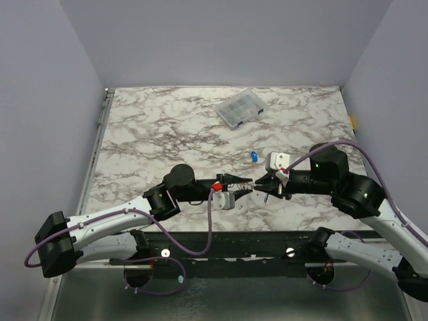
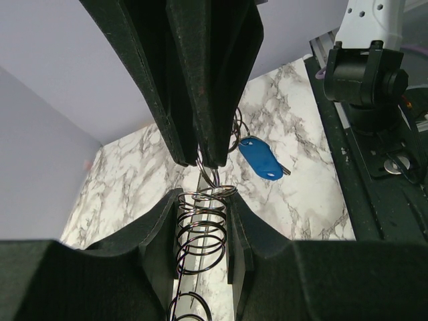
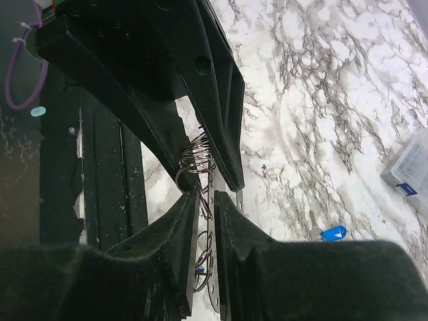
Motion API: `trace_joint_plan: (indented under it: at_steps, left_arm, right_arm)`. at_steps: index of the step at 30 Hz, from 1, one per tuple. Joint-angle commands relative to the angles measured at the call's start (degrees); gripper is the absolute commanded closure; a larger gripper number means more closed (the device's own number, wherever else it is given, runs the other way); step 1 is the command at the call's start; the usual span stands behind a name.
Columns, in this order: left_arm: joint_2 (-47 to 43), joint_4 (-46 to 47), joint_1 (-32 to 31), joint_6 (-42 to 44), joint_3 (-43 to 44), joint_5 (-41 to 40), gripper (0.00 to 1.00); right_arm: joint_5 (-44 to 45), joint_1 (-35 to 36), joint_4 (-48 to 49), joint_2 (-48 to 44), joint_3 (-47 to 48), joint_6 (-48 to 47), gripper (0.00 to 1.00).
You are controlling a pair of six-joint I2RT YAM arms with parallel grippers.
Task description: Put the keys on the keyring
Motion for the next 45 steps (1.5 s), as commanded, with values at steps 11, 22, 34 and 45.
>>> trace_joint_plan:
  at_steps: [11,22,34,45]
  left_arm:
    - [-0.24,0.62,0.02,-0.55,0.53,2.02,1.0]
    - [-1.55,1.6,0.02,-1.53,0.3,2.15,1.0]
    - [-2.09,4.53,0.19,-3.8,-0.31,3.24,1.0]
    - [-2.2,5.44,0.46,-4.46,-0.68,3.3,1.0]
  right_arm:
    - [3.02,-0.35,5.34,-2.83,-3.56,1.7,0.99]
    - [10.33,-0.35,26.1,-19.0,-18.34,10.83,0.99]
    - [17.74,-0.35,36.61,-28.16,-26.66,19.78,0.99]
    - [27.08,-0.35,42.76,-30.45,-28.97,29.18,0.99]
